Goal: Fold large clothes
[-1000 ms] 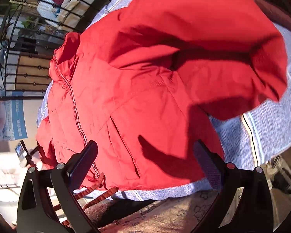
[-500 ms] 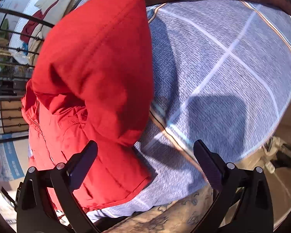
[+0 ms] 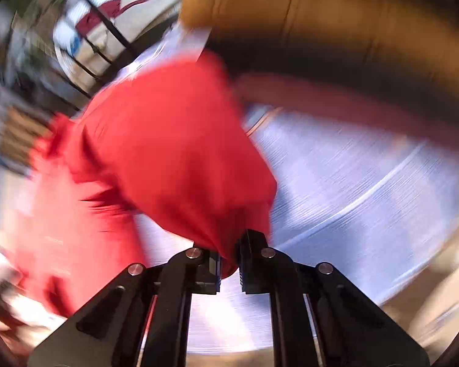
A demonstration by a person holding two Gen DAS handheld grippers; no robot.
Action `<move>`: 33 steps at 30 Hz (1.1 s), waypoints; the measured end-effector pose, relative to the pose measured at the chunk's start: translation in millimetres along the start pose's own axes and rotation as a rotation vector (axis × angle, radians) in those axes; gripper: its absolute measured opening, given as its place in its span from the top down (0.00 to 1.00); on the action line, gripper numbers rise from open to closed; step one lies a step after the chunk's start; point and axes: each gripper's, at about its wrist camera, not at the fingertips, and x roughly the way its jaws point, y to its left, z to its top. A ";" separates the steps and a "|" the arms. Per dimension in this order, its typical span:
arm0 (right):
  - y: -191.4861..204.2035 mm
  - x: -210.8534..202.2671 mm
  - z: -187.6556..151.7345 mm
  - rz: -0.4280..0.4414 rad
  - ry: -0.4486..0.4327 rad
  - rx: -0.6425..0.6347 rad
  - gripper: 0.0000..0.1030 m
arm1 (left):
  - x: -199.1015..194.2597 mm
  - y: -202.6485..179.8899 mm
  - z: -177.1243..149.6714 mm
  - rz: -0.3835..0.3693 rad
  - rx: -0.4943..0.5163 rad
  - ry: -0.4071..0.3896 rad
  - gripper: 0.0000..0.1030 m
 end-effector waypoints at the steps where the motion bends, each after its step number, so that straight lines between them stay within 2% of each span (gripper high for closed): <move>1: -5.8 -19.9 8.7 -0.137 -0.068 -0.139 0.92 | 0.0 -4.8 2.6 -0.005 -0.008 0.004 0.05; 2: -10.4 -32.5 13.2 -0.225 -0.113 -0.262 0.92 | -0.3 -6.6 5.3 -0.016 -0.014 0.009 0.05; 3: -15.3 -35.6 15.9 -0.265 -0.127 -0.354 0.90 | 0.6 -14.2 6.8 -0.023 -0.017 0.015 0.05; 4: -19.1 -30.7 16.4 -0.301 -0.120 -0.432 0.82 | -1.0 -14.6 7.7 -0.025 -0.014 0.020 0.05; 5: -20.0 -18.2 11.6 -0.349 -0.094 -0.508 0.58 | -1.0 -22.6 8.9 -0.030 -0.008 0.024 0.05; 6: -23.8 -3.1 8.4 -0.400 -0.066 -0.554 0.41 | -2.1 -28.8 9.6 -0.037 0.003 0.025 0.05; 7: -27.8 14.2 1.8 -0.433 -0.027 -0.567 0.19 | -3.9 -34.9 10.1 -0.034 0.022 0.023 0.05; 9: -40.4 33.6 -6.8 -0.334 0.028 -0.463 0.18 | -11.9 -45.0 9.7 -0.015 0.067 0.007 0.05; 11: -62.2 44.1 -18.2 -0.279 0.067 -0.281 0.18 | -21.4 -51.5 7.6 0.003 0.103 -0.015 0.05; 13: -86.1 40.8 -32.0 -0.210 0.086 -0.101 0.18 | -26.1 -56.0 4.6 0.026 0.120 -0.018 0.05; 16: -127.6 22.2 -49.9 -0.071 0.078 0.179 0.18 | -26.7 -57.4 2.1 0.022 0.112 -0.006 0.05; 19: -178.2 3.5 -60.1 0.134 0.031 0.486 0.18 | -21.9 -59.0 2.6 -0.001 0.100 0.015 0.05; 22: -206.4 17.9 -60.6 0.352 0.040 0.718 0.18 | -22.7 -65.7 4.7 -0.021 0.127 0.008 0.05; 25: -201.4 42.0 -64.1 0.548 0.057 0.926 0.18 | -32.0 -71.9 4.7 -0.013 0.192 -0.040 0.05; 28: -180.6 59.3 -62.8 0.694 0.024 1.094 0.18 | -41.0 -69.2 1.2 -0.011 0.222 -0.088 0.05; 30: -167.4 77.9 -64.8 0.724 0.023 1.194 0.18 | -38.9 -63.2 -3.1 -0.015 0.221 -0.084 0.05; 33: -152.1 105.2 -61.4 0.697 0.037 1.289 0.21 | -31.9 -47.3 -9.8 -0.009 0.200 -0.060 0.05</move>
